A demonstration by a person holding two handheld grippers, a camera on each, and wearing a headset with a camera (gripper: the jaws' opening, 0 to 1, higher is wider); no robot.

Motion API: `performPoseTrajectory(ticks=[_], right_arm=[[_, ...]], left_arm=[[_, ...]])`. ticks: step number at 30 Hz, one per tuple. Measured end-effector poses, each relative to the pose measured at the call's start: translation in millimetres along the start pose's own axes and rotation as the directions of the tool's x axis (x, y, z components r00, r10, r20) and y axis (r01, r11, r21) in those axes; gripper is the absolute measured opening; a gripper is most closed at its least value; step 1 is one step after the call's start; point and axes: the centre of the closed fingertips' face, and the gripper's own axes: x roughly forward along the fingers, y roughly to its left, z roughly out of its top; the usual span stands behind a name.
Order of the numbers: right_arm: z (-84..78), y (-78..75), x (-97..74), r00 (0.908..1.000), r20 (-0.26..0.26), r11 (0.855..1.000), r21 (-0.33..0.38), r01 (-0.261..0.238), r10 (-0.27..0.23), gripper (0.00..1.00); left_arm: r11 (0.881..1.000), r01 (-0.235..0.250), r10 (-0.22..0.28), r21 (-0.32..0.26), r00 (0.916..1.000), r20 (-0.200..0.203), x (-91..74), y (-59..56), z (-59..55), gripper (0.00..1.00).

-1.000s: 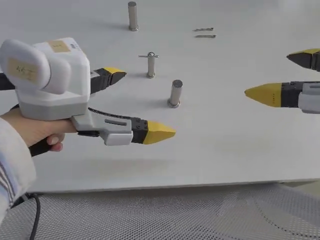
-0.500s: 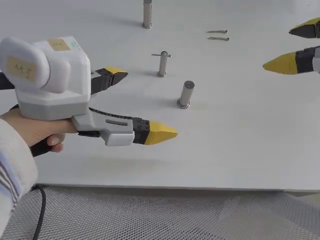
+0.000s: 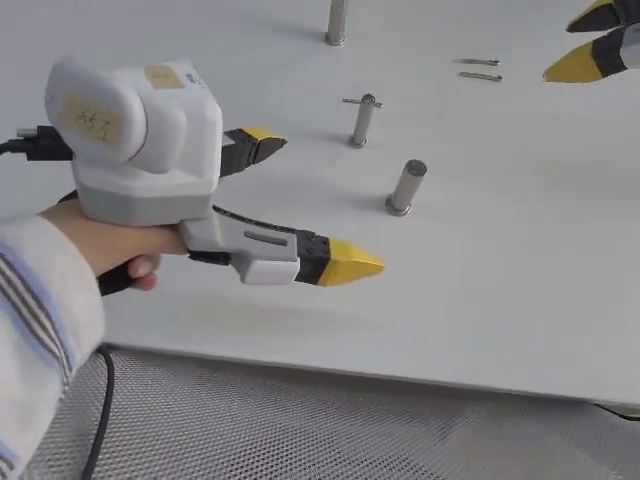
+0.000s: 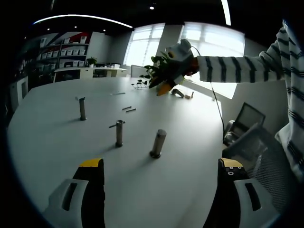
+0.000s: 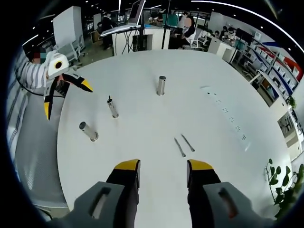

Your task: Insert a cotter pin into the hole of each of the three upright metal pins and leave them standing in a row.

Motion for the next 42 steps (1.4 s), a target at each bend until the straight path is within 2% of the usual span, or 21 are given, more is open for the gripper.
performPoseTrajectory(ticks=[11, 18, 26, 29, 32, 35, 39, 42], right_arm=[[12.0, -16.9, 29.1, 0.9951, -0.094, 0.991, -0.127, -0.043, 0.032, 0.26], [7.2, -26.3, 49.8, 0.9834, -0.176, 0.976, -0.201, -0.079, 0.043, 0.21], [-6.2, -28.9, 71.2, 0.9675, -0.245, 0.968, -0.22, -0.12, 0.065, 0.11], [-8.4, -29.0, 78.8, 0.9659, -0.25, 0.966, -0.228, -0.126, 0.067, 0.06], [-11.9, -30.2, 86.0, 0.9613, -0.268, 0.962, -0.24, -0.131, 0.064, 0.08], [-17.3, -30.9, 92.0, 0.9522, -0.299, 0.957, -0.253, -0.145, 0.065, 0.08], [-20.8, -33.4, 96.3, 0.9489, -0.308, 0.96, -0.237, -0.147, 0.07, 0.08], [-27.6, -35.3, 98.2, 0.9403, -0.334, 0.959, -0.239, -0.15, 0.064, 0.08]], left_arm=[[1.0, 0.007, -0.007, -0.003, 0.9999, -0.012, 5.2, -0.7, -3.2, 0.99], [1.0, 0.001, -0.002, -0.026, 0.9999, -0.011, 10.5, -0.1, -5.1, 0.99], [0.999, -0.013, 0.012, -0.048, 0.9999, -0.012, 14.0, 2.1, -6.8, 0.99], [0.998, -0.016, 0.016, -0.062, 0.9998, -0.012, 14.4, 1.9, -7.1, 0.99], [0.996, -0.021, 0.02, -0.084, 0.9997, -0.017, 14.2, 4.3, -11.0, 0.99], [0.996, -0.025, 0.023, -0.084, 0.9994, -0.027, 12.8, 4.6, -13.6, 0.99], [0.996, -0.032, 0.03, -0.088, 0.9992, -0.024, 11.2, 5.9, -14.1, 0.99], [0.995, -0.036, 0.034, -0.094, 0.9992, -0.021, 10.9, 6.9, -14.3, 0.99]])
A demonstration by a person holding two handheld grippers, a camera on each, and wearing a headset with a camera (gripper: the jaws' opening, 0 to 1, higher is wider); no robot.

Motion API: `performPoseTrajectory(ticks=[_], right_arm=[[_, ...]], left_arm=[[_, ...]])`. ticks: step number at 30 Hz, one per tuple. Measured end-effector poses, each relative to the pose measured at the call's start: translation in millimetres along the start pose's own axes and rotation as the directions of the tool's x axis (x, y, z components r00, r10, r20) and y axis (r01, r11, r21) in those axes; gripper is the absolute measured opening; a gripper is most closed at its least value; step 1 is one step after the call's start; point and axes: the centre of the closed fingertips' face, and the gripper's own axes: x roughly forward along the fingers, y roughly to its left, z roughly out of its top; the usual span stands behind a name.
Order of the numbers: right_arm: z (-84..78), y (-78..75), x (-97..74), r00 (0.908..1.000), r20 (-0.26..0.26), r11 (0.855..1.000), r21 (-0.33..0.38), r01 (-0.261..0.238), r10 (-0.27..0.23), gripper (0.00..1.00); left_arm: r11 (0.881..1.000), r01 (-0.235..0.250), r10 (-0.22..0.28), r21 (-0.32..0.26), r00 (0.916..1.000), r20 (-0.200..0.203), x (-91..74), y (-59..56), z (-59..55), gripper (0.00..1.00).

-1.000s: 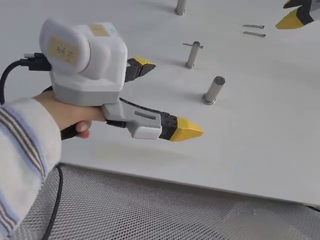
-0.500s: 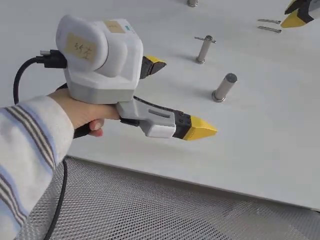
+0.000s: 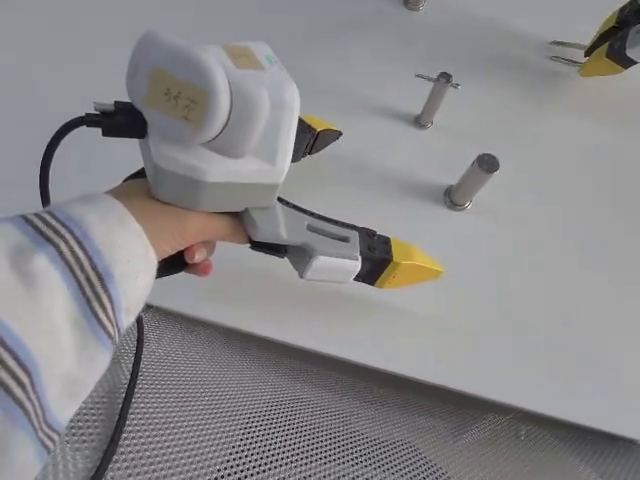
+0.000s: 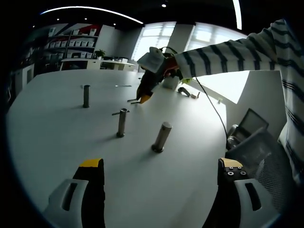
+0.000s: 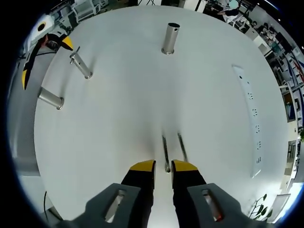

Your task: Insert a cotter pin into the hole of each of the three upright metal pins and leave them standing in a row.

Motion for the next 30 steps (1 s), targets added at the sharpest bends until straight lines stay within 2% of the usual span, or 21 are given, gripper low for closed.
performPoseTrajectory(ticks=[7, 12, 14, 16, 23, 27, 28, 30], right_arm=[[-1.1, -2.1, 0.7, 1.0, -0.004, 1.0, -0.006, 0.003, -0.003, 0.08], [-1.1, -1.4, 1.8, 0.9998, -0.003, 1.0, 0.011, -0.02, 0.02, 0.06], [-2.3, 3.3, 2.4, 0.9983, -0.004, 0.997, 0.041, -0.059, 0.059, 0.01], [-2.0, 0.8, 3.3, 0.9985, -0.001, 0.998, 0.041, -0.055, 0.055, 0.01], [-1.4, 2.5, 4.0, 0.9975, -0.048, 0.998, -0.015, -0.053, 0.052, 0.01], [-1.8, 2.2, 3.2, 0.9969, -0.058, 0.999, 0.011, -0.053, 0.053, 0.01], [-2.2, 2.5, 3.1, 0.9965, -0.064, 0.997, 0.066, -0.05, 0.054, 0.01], [-0.9, 2.1, 3.4, 0.996, -0.071, 0.997, 0.053, -0.05, 0.054, 0.0]], left_arm=[[1.0, -0.001, 0.001, -0.007, 1.0, -0.003, 1.6, 1.3, -0.2, 0.99], [1.0, -0.001, 0.001, -0.018, 1.0, 0.002, 3.7, 2.3, 1.4, 0.99], [1.0, -0.001, 0.001, -0.022, 1.0, 0.002, 4.2, 2.5, 1.1, 0.99], [1.0, -0.003, 0.003, -0.022, 1.0, -0.003, 4.5, 3.0, 0.2, 0.99], [1.0, -0.002, 0.002, -0.017, 0.9999, -0.012, 3.2, 2.9, 1.0, 0.99], [1.0, -0.004, 0.004, -0.016, 0.9999, -0.01, 3.3, 3.5, 2.8, 0.99], [1.0, -0.005, 0.005, -0.016, 0.9999, -0.009, 3.5, 3.7, 3.4, 0.99], [1.0, -0.005, 0.004, -0.013, 0.9999, -0.011, 3.7, 3.3, 4.4, 0.99]])
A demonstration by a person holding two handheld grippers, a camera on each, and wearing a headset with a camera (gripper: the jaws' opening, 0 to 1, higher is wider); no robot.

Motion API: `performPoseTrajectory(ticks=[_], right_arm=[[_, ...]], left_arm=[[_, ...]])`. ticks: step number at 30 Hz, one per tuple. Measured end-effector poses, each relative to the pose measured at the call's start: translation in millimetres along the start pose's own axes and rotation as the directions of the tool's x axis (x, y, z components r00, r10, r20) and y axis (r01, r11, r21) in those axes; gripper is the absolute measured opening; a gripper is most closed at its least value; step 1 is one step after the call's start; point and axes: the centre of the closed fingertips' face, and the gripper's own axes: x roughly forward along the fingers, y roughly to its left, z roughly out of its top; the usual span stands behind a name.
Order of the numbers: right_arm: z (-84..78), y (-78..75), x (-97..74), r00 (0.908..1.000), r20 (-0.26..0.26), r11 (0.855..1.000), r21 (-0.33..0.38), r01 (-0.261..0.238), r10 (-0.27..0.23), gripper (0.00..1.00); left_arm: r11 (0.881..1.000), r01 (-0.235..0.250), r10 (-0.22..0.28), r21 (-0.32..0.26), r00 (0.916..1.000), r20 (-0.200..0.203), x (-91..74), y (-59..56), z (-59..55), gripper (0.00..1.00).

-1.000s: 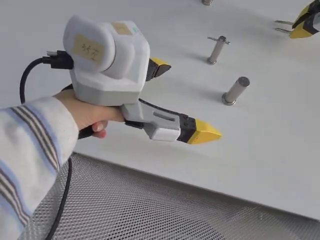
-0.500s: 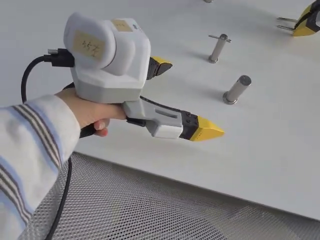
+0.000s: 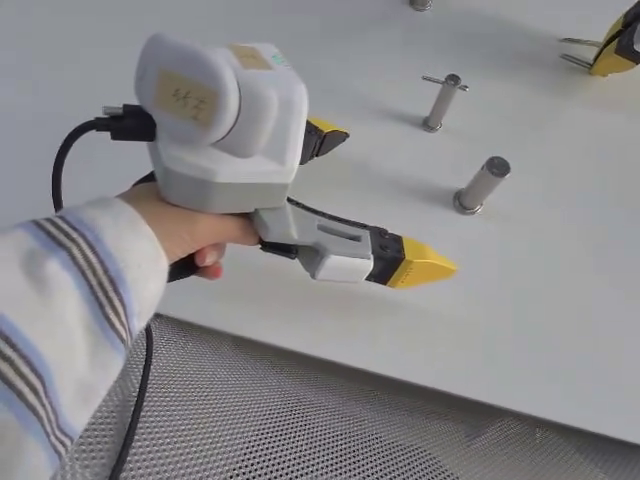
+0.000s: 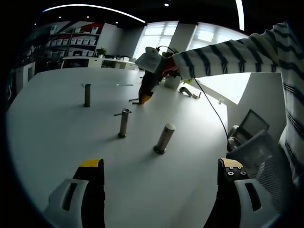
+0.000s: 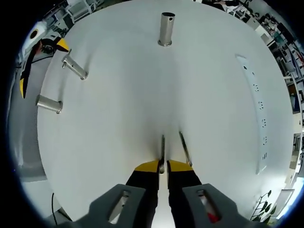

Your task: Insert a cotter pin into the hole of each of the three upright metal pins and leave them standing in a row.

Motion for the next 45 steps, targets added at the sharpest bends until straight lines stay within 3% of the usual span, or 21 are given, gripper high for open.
performPoseTrajectory(ticks=[4, 10, 13, 16, 19, 23, 27, 32, 35, 36, 38, 39, 41, 43, 44, 45], right_arm=[[1.2, -0.6, 0.2, 0.9988, -0.03, 0.997, -0.069, 0.037, -0.039, 0.0], [0.1, -1.2, 0.2, 0.9984, -0.04, 0.998, -0.048, 0.039, -0.041, 0.0], [-0.5, 0.3, 0.0, 0.9976, -0.047, 0.997, -0.063, 0.047, -0.05, 0.0], [-5.1, 1.9, -1.1, 0.9962, -0.069, 0.996, -0.081, 0.048, -0.054, 0.0], [-7.5, 5.2, -7.1, 0.997, -0.056, 0.997, -0.065, 0.049, -0.053, 0.0], [-6.6, 6.1, -21.7, 0.9949, -0.029, 0.99, -0.103, 0.093, -0.096, 0.0], [4.3, 11.2, -45.7, 0.9867, 0.053, 0.98, -0.12, 0.159, -0.154, 0.0], [22.7, 25.8, -76.2, 0.9589, 0.183, 0.965, -0.11, 0.239, -0.217, 0.0], [29.3, 38.3, -92.7, 0.9334, 0.251, 0.955, -0.085, 0.286, -0.257, 0.0], [32.7, 45.3, -99.1, 0.9202, 0.285, 0.951, -0.075, 0.3, -0.268, 0.0], [34.7, 57.1, -108.7, 0.9012, 0.322, 0.943, -0.063, 0.326, -0.29, 0.0], [34.4, 63.3, -111.2, 0.8988, 0.329, 0.943, -0.065, 0.327, -0.289, 0.0], [34.5, 75.4, -117.9, 0.8838, 0.355, 0.935, -0.065, 0.349, -0.305, 0.0], [33.7, 85.1, -122.1, 0.8749, 0.369, 0.931, -0.064, 0.36, -0.313, 0.0], [33.9, 90.2, -125.5, 0.8632, 0.384, 0.925, -0.055, 0.376, -0.328, 0.0], [33.8, 95.3, -127.4, 0.8587, 0.392, 0.923, -0.055, 0.38, -0.33, 0.0]], left_arm=[[1.0, -0.002, 0.002, 0.002, 1.0, 0.002, -0.2, -0.5, 2.1, 0.99], [1.0, -0.005, 0.005, 0.011, 1.0, -0.001, -0.6, -1.7, 2.3, 0.99], [1.0, -0.002, 0.002, 0.012, 0.9995, -0.032, -1.0, -3.2, -2.1, 0.99], [1.0, 0.003, -0.002, 0.026, 0.9995, -0.032, -1.7, -4.9, -2.0, 0.95], [1.0, 0.001, -0.001, 0.024, 0.9997, -0.025, -2.7, -5.9, 0.0, 0.95], [1.0, 0.001, -0.001, 0.013, 1.0, -0.003, -4.3, -7.3, 5.4, 0.95], [1.0, 0.004, -0.004, -0.002, 1.0, 0.004, -5.3, -8.4, 10.9, 0.95], [1.0, 0.016, -0.015, -0.012, 0.999, 0.041, -7.8, -13.8, 26.4, 0.93], [1.0, 0.019, -0.018, -0.016, 0.9981, 0.058, -10.8, -18.0, 38.3, 0.92], [1.0, 0.018, -0.018, -0.012, 0.9979, 0.063, -11.6, -18.9, 41.7, 0.92], [1.0, 0.02, -0.02, -0.009, 0.9974, 0.07, -13.0, -19.2, 46.2, 0.91], [1.0, 0.021, -0.02, -0.009, 0.9973, 0.071, -13.4, -20.1, 47.5, 0.9], [1.0, 0.025, -0.024, -0.011, 0.997, 0.074, -14.3, -21.3, 51.0, 0.89], [1.0, 0.029, -0.029, -0.011, 0.9967, 0.075, -14.9, -21.7, 53.4, 0.87], [1.0, 0.028, -0.028, -0.009, 0.9963, 0.082, -15.1, -21.3, 56.0, 0.85], [1.0, 0.029, -0.028, -0.008, 0.9962, 0.083, -15.0, -22.2, 57.4, 0.83]])
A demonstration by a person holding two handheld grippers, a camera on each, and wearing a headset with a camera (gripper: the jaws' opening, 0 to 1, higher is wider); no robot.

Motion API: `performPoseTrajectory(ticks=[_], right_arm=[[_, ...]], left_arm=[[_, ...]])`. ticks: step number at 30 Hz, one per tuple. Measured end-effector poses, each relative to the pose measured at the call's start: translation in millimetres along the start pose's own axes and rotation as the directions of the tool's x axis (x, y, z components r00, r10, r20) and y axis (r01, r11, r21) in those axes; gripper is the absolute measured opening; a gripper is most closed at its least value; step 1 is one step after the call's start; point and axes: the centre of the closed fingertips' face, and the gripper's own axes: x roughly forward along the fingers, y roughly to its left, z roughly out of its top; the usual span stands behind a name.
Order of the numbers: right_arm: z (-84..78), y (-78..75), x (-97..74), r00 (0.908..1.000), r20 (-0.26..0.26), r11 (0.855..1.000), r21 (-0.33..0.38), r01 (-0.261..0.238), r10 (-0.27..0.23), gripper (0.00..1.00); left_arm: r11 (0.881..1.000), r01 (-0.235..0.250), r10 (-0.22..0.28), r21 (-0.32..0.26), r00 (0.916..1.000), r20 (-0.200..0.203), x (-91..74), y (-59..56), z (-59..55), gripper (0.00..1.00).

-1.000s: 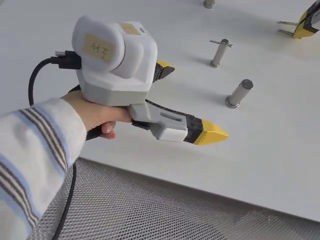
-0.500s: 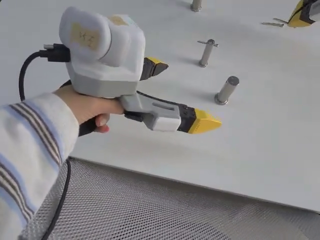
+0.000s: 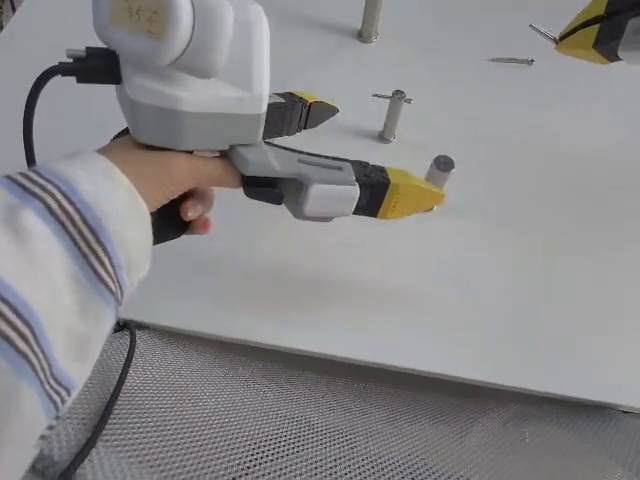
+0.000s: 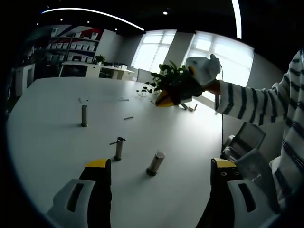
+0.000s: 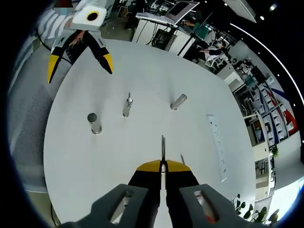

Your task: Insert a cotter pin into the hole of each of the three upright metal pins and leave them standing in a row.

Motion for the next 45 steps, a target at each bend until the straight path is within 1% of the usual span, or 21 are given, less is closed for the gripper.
performPoseTrajectory(ticks=[3, 5, 7, 8, 9, 11, 13, 15, 17, 18, 20, 21, 25, 30, 33, 36, 38, 40, 45], right_arm=[[6.1, 9.9, -10.6, 0.9989, 0.038, 1.0, -0.002, 0.029, -0.029, 0.0], [10.0, 16.6, -18.5, 0.9963, 0.063, 0.998, 0.0, 0.058, -0.058, 0.0], [12.0, 21.6, -23.2, 0.9941, 0.076, 0.997, -0.006, 0.078, -0.078, 0.0], [13.7, 23.7, -27.4, 0.9908, 0.086, 0.994, -0.012, 0.106, -0.104, 0.0], [14.1, 27.7, -30.2, 0.9904, 0.089, 0.994, -0.02, 0.108, -0.106, 0.0], [16.4, 32.5, -35.6, 0.9869, 0.102, 0.991, -0.025, 0.129, -0.125, 0.0], [20.2, 41.5, -42.3, 0.9828, 0.117, 0.989, -0.026, 0.147, -0.143, 0.0], [23.7, 49.6, -45.0, 0.9819, 0.123, 0.988, -0.032, 0.149, -0.144, 0.0], [29.7, 58.3, -47.4, 0.9799, 0.133, 0.987, -0.046, 0.156, -0.149, 0.0], [34.1, 62.0, -48.5, 0.9774, 0.14, 0.985, -0.053, 0.167, -0.158, 0.0], [38.9, 65.9, -49.9, 0.9745, 0.15, 0.982, -0.066, 0.178, -0.167, 0.0], [43.9, 69.3, -51.4, 0.9719, 0.156, 0.979, -0.075, 0.19, -0.176, 0.0], [57.8, 79.3, -49.0, 0.9695, 0.179, 0.978, -0.097, 0.187, -0.168, 0.0], [64.0, 83.0, -45.9, 0.9659, 0.201, 0.978, -0.096, 0.185, -0.163, 0.0], [70.1, 85.6, -46.4, 0.9637, 0.209, 0.976, -0.107, 0.192, -0.167, 0.0], [73.4, 85.9, -46.1, 0.9627, 0.214, 0.974, -0.119, 0.194, -0.165, 0.0], [77.2, 87.4, -46.5, 0.9624, 0.215, 0.972, -0.128, 0.196, -0.166, 0.0], [76.8, 86.4, -47.1, 0.9622, 0.216, 0.972, -0.13, 0.196, -0.165, 0.0], [82.3, 88.1, -48.7, 0.9616, 0.218, 0.969, -0.147, 0.201, -0.166, 0.0]], left_arm=[[1.0, 0.003, -0.003, -0.001, 1.0, 0.007, 2.2, -0.9, 6.3, 0.79], [1.0, 0.008, -0.007, -0.009, 0.9998, 0.016, 3.8, 0.8, 10.3, 0.75], [0.999, 0.021, -0.02, -0.028, 0.9994, 0.027, 4.5, -2.7, 15.7, 0.71], [0.999, 0.028, -0.027, -0.038, 0.9991, 0.032, 4.9, -5.1, 18.8, 0.67], [0.999, 0.032, -0.031, -0.042, 0.999, 0.033, 5.4, -6.4, 20.7, 0.65], [0.998, 0.041, -0.04, -0.047, 0.9986, 0.036, 7.6, -8.6, 24.4, 0.59], [0.997, 0.054, -0.052, -0.051, 0.998, 0.036, 10.3, -12.8, 26.9, 0.56], [0.996, 0.067, -0.065, -0.06, 0.9974, 0.031, 13.6, -15.8, 28.2, 0.54], [0.994, 0.083, -0.082, -0.074, 0.9965, 0.017, 19.8, -13.8, 30.1, 0.5], [0.992, 0.096, -0.095, -0.082, 0.9954, 0.013, 22.7, -16.5, 30.5, 0.49], [0.991, 0.105, -0.105, -0.088, 0.9945, 0.012, 26.2, -19.0, 32.1, 0.45], [0.989, 0.115, -0.114, -0.091, 0.9934, 0.011, 28.6, -21.6, 33.6, 0.43], [0.986, 0.138, -0.137, -0.093, 0.9905, 0.011, 35.0, -27.9, 37.6, 0.37], [0.985, 0.142, -0.142, -0.094, 0.9899, 0.003, 40.4, -30.7, 39.7, 0.3], [0.984, 0.146, -0.147, -0.098, 0.9891, -0.002, 41.8, -32.0, 39.9, 0.24], [0.985, 0.142, -0.142, -0.098, 0.9898, 0.002, 42.7, -32.2, 41.0, 0.23], [0.985, 0.142, -0.142, -0.095, 0.9899, 0.003, 43.0, -32.5, 41.8, 0.2], [0.985, 0.144, -0.144, -0.097, 0.9896, 0.006, 43.3, -33.1, 43.0, 0.16], [0.983, 0.149, -0.148, -0.104, 0.9888, 0.014, 43.2, -35.1, 43.8, 0.11]])
